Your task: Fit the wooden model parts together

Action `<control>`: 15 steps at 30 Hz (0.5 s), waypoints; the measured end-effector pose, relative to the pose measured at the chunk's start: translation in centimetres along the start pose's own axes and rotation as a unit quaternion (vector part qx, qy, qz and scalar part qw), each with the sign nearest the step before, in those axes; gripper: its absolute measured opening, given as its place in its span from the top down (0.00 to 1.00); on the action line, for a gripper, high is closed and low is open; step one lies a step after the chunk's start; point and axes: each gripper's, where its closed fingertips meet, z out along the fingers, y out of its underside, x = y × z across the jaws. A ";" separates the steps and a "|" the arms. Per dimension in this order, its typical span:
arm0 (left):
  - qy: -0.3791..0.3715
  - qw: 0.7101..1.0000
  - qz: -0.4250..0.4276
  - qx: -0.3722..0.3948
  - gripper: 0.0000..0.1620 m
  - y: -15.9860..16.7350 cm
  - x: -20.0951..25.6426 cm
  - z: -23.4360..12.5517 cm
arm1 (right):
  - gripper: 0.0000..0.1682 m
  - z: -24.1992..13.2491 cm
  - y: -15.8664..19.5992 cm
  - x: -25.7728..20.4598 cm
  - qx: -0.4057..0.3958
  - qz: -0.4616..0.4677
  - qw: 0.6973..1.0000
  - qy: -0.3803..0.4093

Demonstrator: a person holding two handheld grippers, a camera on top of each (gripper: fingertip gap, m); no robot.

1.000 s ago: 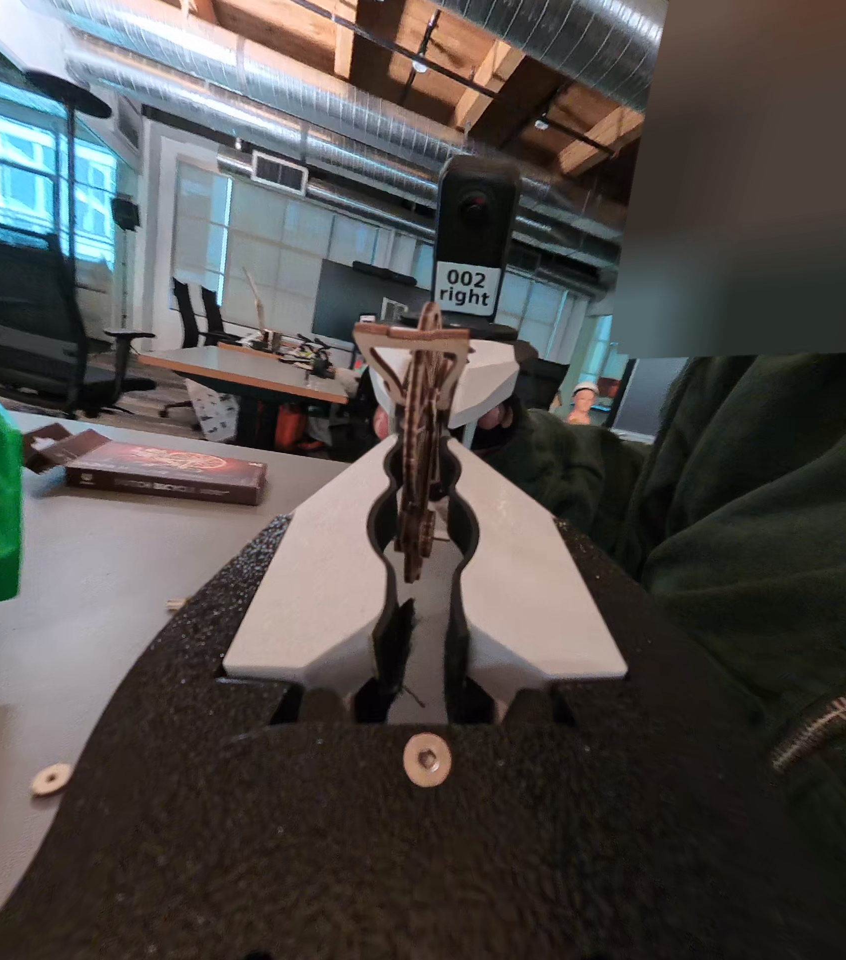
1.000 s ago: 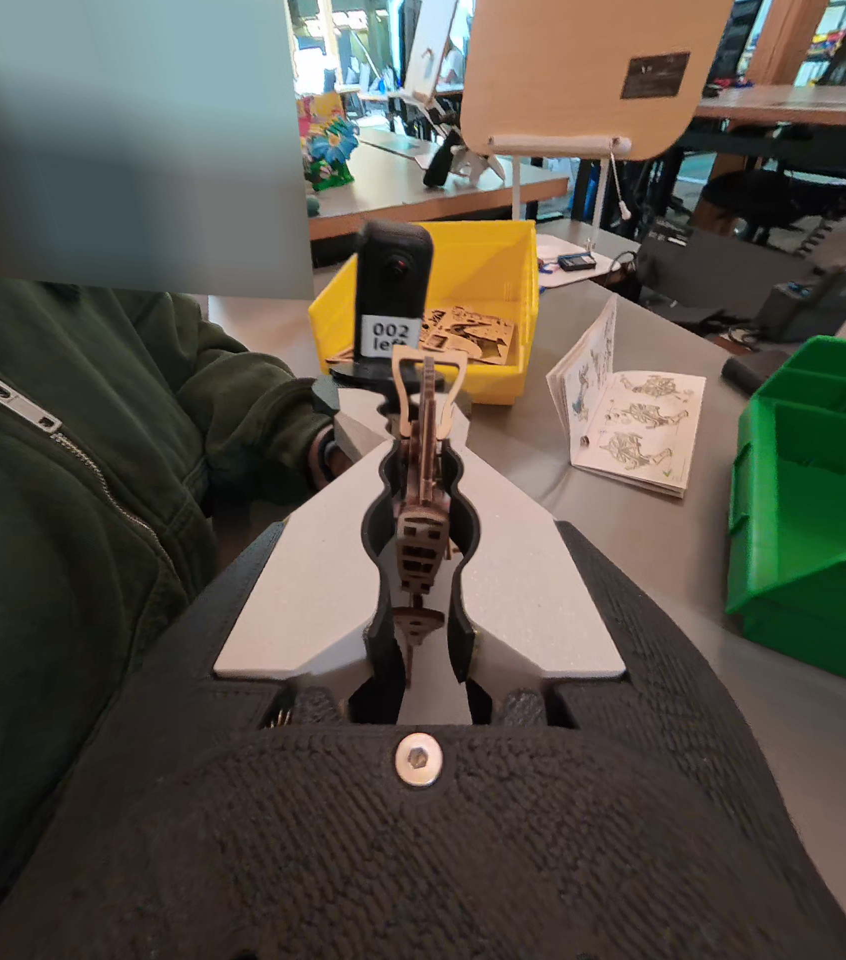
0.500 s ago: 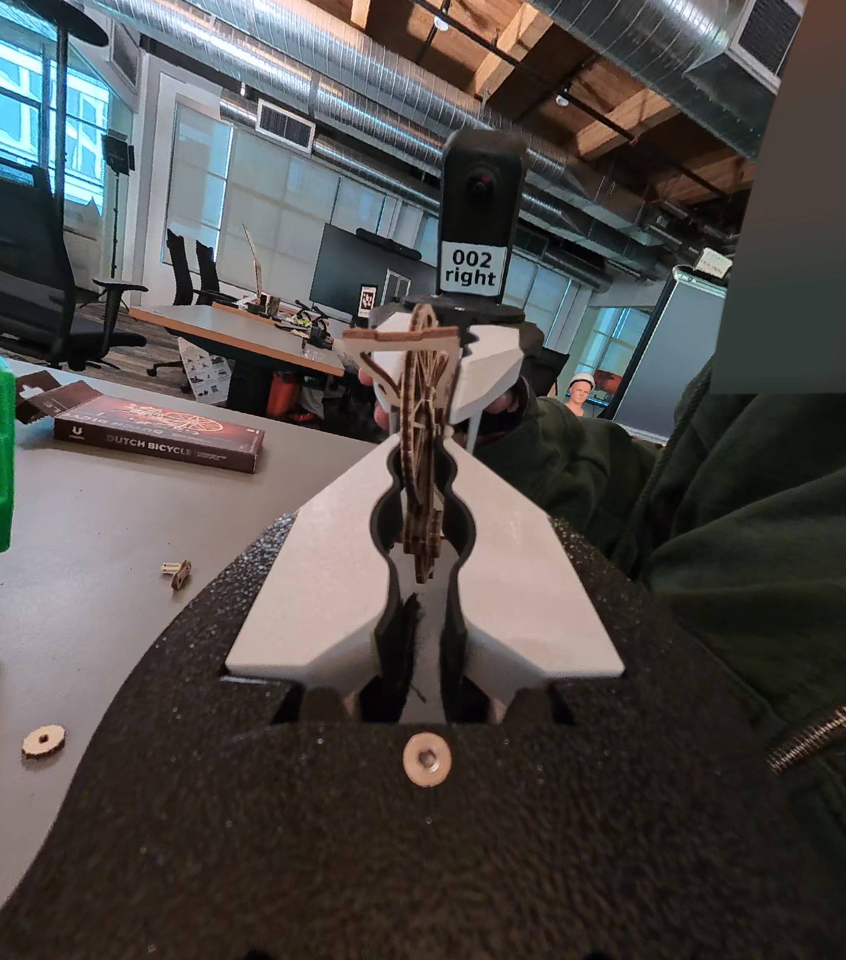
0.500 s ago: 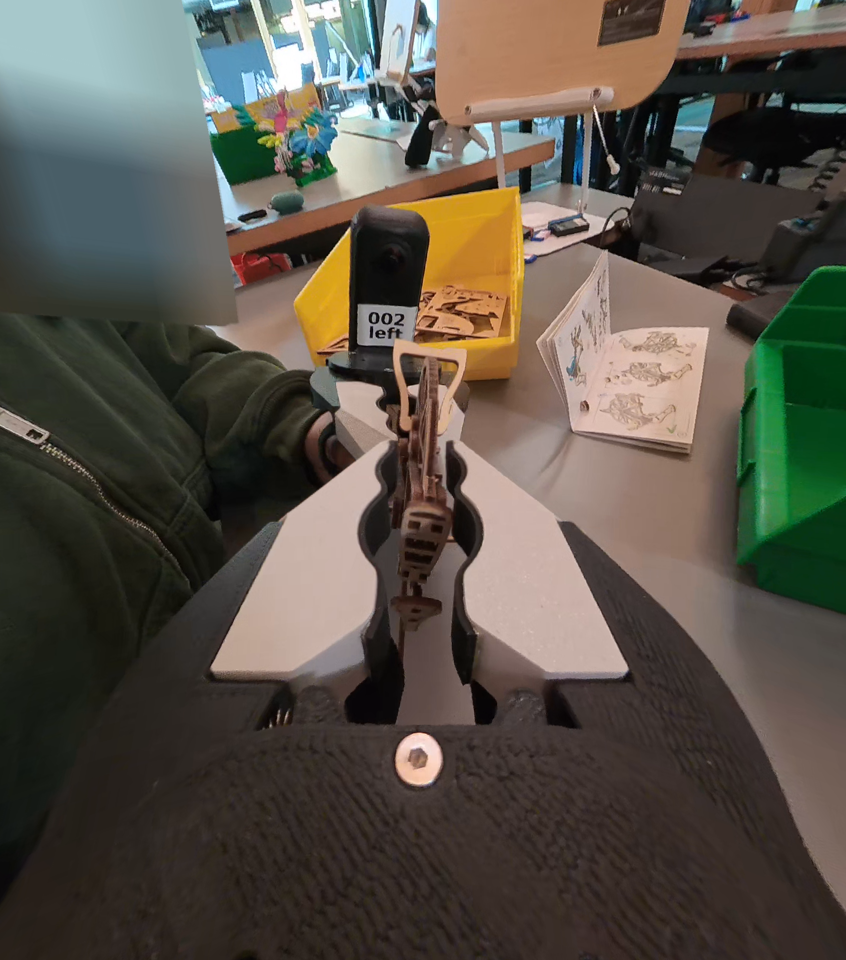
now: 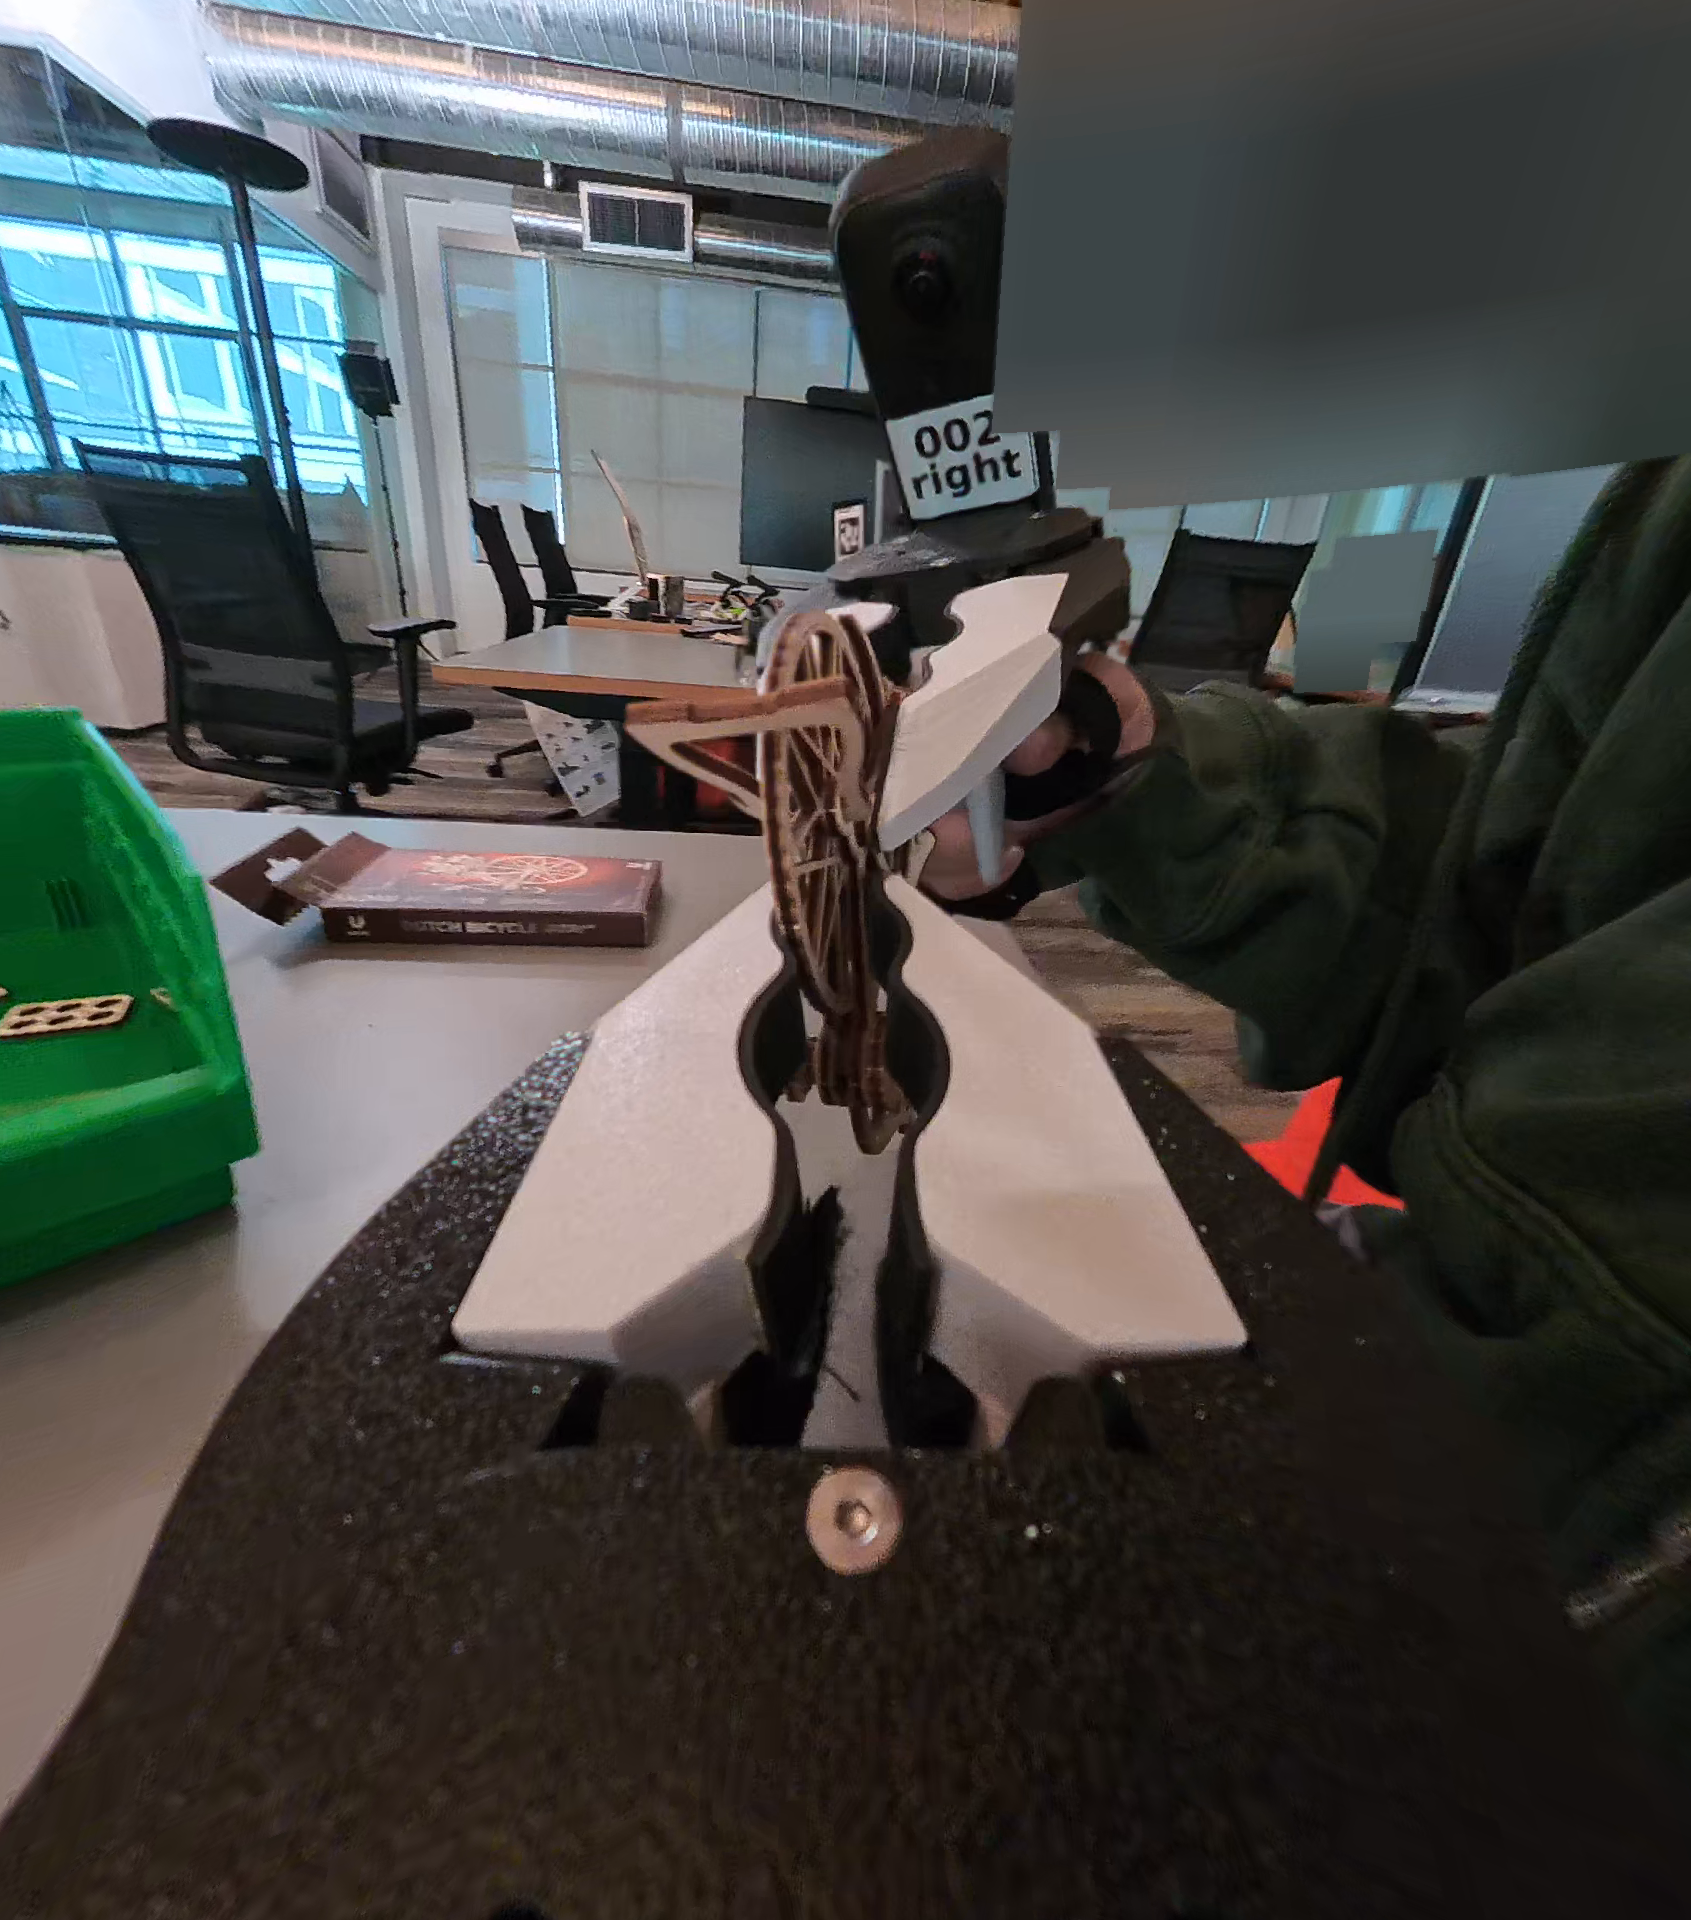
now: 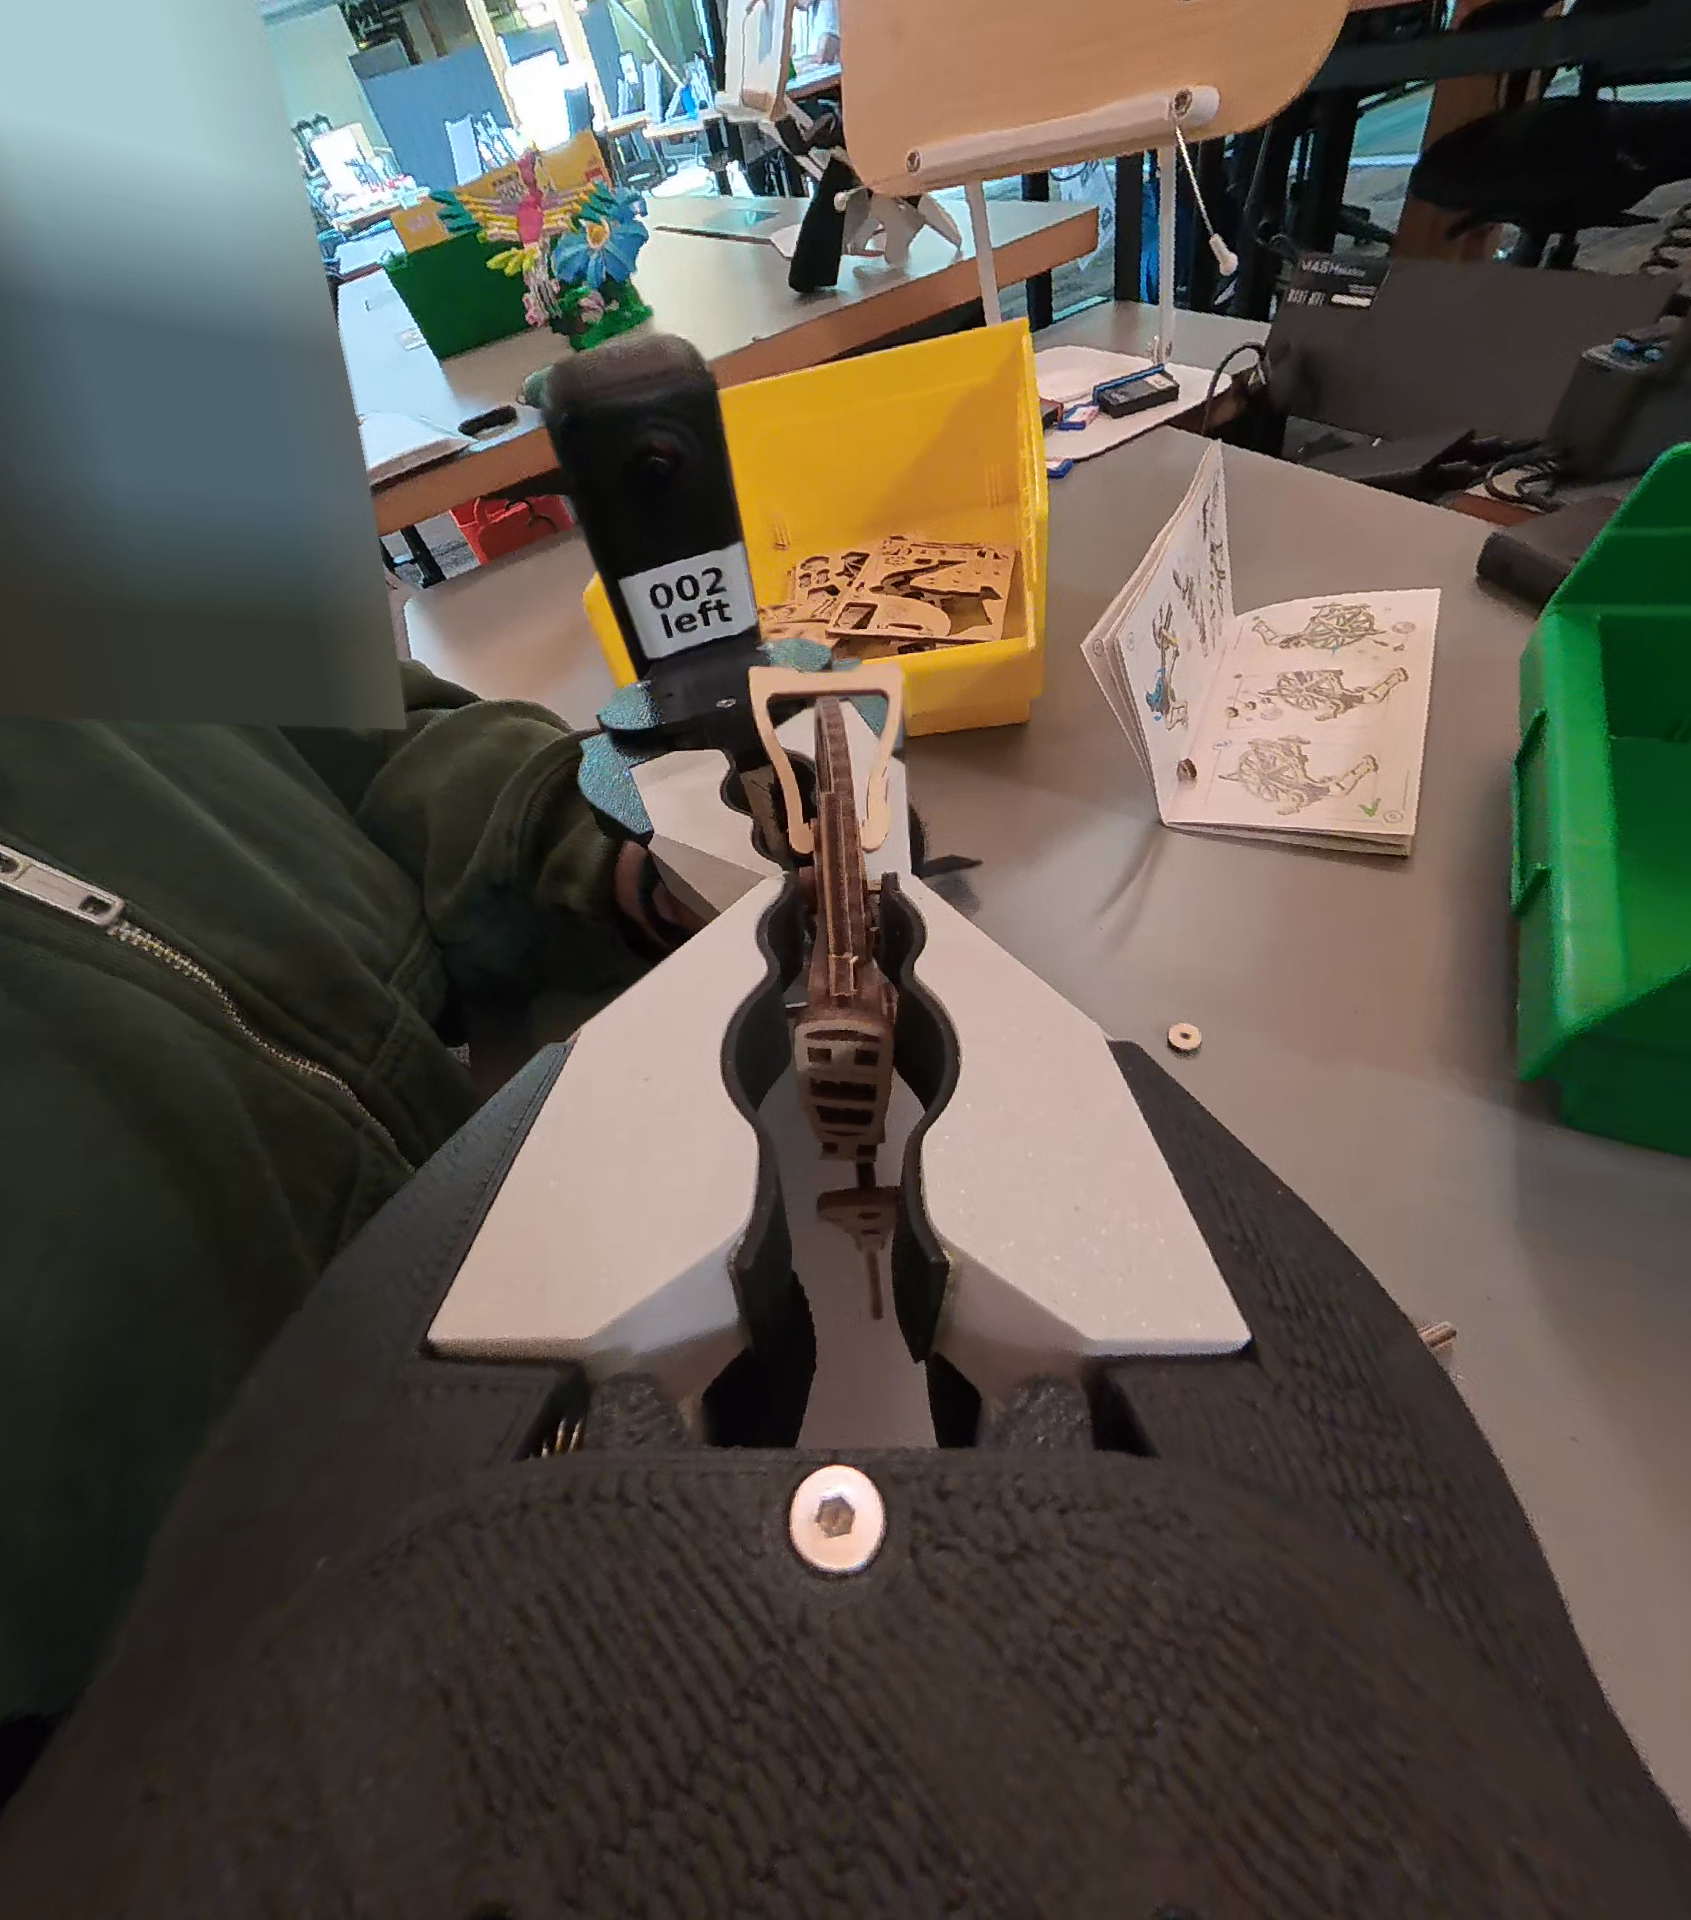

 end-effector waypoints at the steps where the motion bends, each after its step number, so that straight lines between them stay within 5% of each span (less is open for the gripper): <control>1: -0.005 1.000 0.014 -0.003 0.96 -0.1 0.0 -0.1 | 0.92 0.0 -0.1 -0.1 0.002 0.002 1.000 0.001; 9: 0.002 0.999 0.039 -0.007 0.97 -0.1 0.4 -0.1 | 0.92 -0.1 -0.1 -0.4 0.011 -0.014 1.000 0.005; 15: 0.010 1.000 -0.029 0.006 0.96 0.4 -0.3 0.0 | 0.84 0.3 0.2 0.8 0.031 -0.031 0.998 0.040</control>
